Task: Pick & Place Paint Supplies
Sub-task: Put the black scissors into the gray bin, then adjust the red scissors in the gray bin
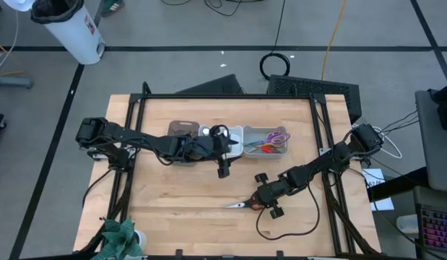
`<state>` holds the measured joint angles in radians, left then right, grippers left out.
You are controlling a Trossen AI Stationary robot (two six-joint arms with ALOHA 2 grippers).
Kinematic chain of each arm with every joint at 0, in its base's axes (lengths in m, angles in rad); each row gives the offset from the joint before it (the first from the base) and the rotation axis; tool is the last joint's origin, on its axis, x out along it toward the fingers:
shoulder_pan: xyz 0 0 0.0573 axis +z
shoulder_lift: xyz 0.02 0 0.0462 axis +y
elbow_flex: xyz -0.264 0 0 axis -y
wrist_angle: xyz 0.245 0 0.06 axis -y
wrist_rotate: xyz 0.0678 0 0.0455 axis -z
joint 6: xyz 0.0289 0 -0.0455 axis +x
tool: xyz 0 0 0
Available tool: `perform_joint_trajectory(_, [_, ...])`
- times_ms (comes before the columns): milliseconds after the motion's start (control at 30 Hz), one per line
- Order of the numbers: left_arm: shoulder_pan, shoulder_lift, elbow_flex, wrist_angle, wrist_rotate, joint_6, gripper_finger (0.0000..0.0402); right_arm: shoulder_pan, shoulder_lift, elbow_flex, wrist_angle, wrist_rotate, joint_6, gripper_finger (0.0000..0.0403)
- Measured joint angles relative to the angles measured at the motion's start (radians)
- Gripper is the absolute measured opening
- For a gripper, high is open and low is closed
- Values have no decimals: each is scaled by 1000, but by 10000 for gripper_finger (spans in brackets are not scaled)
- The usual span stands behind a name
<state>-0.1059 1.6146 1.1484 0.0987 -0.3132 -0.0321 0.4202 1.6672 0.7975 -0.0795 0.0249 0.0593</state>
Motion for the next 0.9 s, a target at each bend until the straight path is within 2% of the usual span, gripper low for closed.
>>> perform_joint_trajectory(233, [-1, 0, 1, -62, 5, -115, 262, 0, 0, 0, 0, 0, 0, 94])
perform_joint_trajectory(400, [-1, 0, 1, -68, 79, -140, 262, 0, 0, 0, 0, 0, 0, 100])
perform_joint_trajectory(600, [-5, 2, 1, -71, 114, -216, 262, 0, 0, 0, 0, 0, 0, 119])
perform_joint_trajectory(900, [-26, 4, -6, -67, 136, -210, 262, 1, 0, 0, 3, -1, 42, 166])
